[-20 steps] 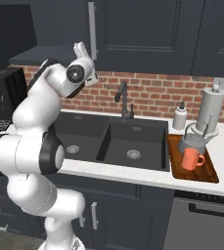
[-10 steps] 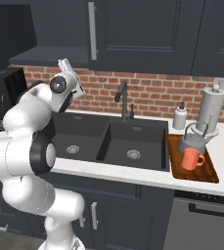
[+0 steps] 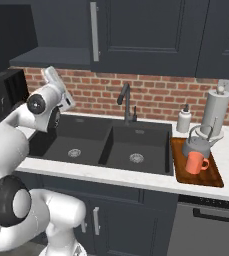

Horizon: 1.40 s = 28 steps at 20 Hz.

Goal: Pick the kettle from the counter and place it on the tray. Then pick the mug from the cabinet and place it on the tray. Then close the cabinet doors.

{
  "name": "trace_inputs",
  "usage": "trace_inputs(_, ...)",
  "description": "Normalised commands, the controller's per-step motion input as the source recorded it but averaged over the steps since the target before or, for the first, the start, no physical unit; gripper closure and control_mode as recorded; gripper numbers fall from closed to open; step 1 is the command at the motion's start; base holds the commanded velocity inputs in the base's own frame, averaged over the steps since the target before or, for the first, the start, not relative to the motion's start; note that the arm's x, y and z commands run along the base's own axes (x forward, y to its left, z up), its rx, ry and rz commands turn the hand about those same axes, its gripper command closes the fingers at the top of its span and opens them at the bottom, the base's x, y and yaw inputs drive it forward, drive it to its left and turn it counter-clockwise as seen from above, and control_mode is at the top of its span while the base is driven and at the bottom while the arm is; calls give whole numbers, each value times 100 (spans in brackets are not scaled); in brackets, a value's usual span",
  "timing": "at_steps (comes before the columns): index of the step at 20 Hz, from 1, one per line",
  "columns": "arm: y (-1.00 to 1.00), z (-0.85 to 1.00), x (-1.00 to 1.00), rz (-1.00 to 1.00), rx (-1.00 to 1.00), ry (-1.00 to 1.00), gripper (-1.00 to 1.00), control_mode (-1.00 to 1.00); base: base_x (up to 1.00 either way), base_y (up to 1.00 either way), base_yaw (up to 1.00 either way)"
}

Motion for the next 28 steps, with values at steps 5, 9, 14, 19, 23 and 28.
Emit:
trace_inputs(5,0,35,-79,-3,-10,10,-100,-100,0,0,0)
trace_inputs(9,0,65,-44,-10,-12,21,-100,-100,0,0,0)
trace_inputs(14,1,48,-37,-10,-14,26,-100,-100,0,0,0)
trace_inputs(19,5,-33,-9,-3,-31,12,-100,-100,0,0,0)
trace_inputs(23,-6,-63,-50,0,-32,-8,-100,-100,0,0,0)
trace_inputs(28,-35,-28,-77,0,-28,-23,-100,-100,0,0,0)
